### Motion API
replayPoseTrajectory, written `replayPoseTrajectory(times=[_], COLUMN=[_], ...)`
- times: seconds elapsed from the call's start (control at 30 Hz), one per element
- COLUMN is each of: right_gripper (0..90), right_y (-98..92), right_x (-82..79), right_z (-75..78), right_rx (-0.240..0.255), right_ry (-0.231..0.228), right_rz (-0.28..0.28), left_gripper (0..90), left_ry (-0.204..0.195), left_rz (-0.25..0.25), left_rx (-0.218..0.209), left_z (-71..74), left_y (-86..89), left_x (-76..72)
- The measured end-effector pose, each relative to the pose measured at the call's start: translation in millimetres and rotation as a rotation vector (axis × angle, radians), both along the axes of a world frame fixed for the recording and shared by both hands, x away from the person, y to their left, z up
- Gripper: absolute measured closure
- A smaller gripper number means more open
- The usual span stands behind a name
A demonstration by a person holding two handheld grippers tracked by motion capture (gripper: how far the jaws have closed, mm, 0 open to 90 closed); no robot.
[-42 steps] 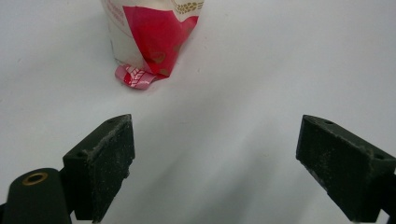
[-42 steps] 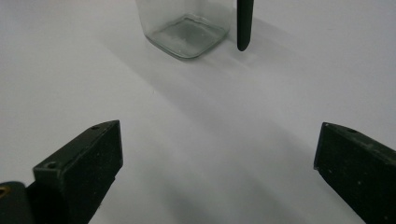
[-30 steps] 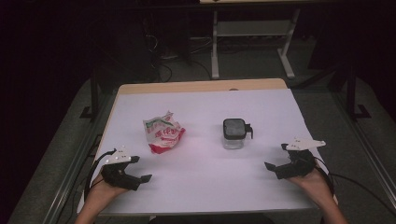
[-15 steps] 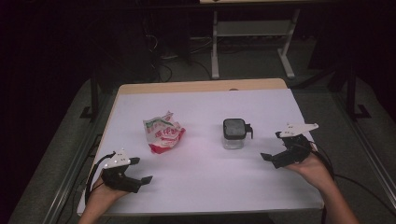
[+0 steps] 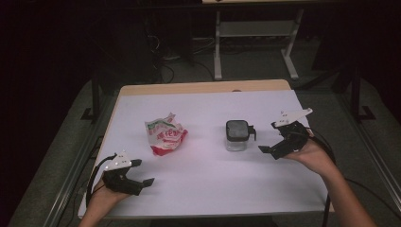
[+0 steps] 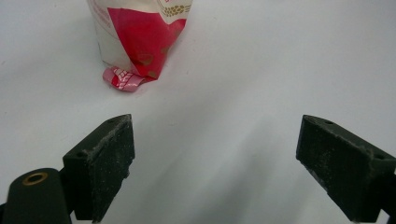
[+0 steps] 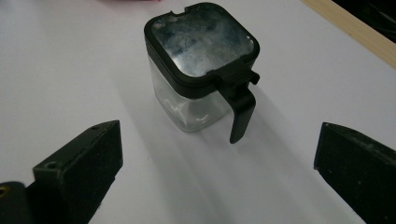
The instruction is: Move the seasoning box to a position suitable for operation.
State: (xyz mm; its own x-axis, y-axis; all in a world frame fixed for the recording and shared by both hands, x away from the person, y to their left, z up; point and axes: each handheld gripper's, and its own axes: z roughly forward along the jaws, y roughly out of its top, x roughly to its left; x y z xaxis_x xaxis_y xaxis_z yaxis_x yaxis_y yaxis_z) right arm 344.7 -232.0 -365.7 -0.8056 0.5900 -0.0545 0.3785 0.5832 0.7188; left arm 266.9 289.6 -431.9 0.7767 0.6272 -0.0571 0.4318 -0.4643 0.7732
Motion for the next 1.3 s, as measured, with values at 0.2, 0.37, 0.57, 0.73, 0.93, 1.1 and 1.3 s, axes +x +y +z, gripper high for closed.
replayPoseTrajectory(times=[0.2,0.37,0.57,0.73,0.93,1.1,1.3], right_gripper=[0.7,0.7,0.7,0.7,0.7,0.7,0.7], right_y=[9.6,14.8,28.9,44.3,60.7,76.7,93.2], right_x=[14.4,24.0,40.3,51.5,61.8,73.7,83.1], right_z=[10.2,16.3,25.7,31.0,33.5,34.3,29.9], right_rx=[-0.047,-0.062,-0.121,-0.173,-0.219,-0.288,-0.373], right_ry=[0.000,0.003,0.013,0.030,0.039,0.061,0.085], right_rz=[0.034,0.062,0.128,0.175,0.231,0.297,0.369], left_gripper=[11.1,11.3,11.9,11.9,11.9,11.9,11.9], left_ry=[0.017,0.026,0.023,0.023,0.025,0.029,0.033], left_rz=[-0.018,-0.019,-0.027,-0.031,-0.039,-0.042,-0.047], left_rx=[0.003,0.014,0.013,0.001,-0.002,0.001,0.000], left_z=[-3.7,-6.4,-5.7,-5.6,-5.5,-5.4,-5.8], left_y=[-2.1,-6.0,-7.9,-7.2,-6.0,-5.8,-7.0], left_x=[-0.1,-0.1,-0.2,-0.4,-1.1,-1.2,-1.7])
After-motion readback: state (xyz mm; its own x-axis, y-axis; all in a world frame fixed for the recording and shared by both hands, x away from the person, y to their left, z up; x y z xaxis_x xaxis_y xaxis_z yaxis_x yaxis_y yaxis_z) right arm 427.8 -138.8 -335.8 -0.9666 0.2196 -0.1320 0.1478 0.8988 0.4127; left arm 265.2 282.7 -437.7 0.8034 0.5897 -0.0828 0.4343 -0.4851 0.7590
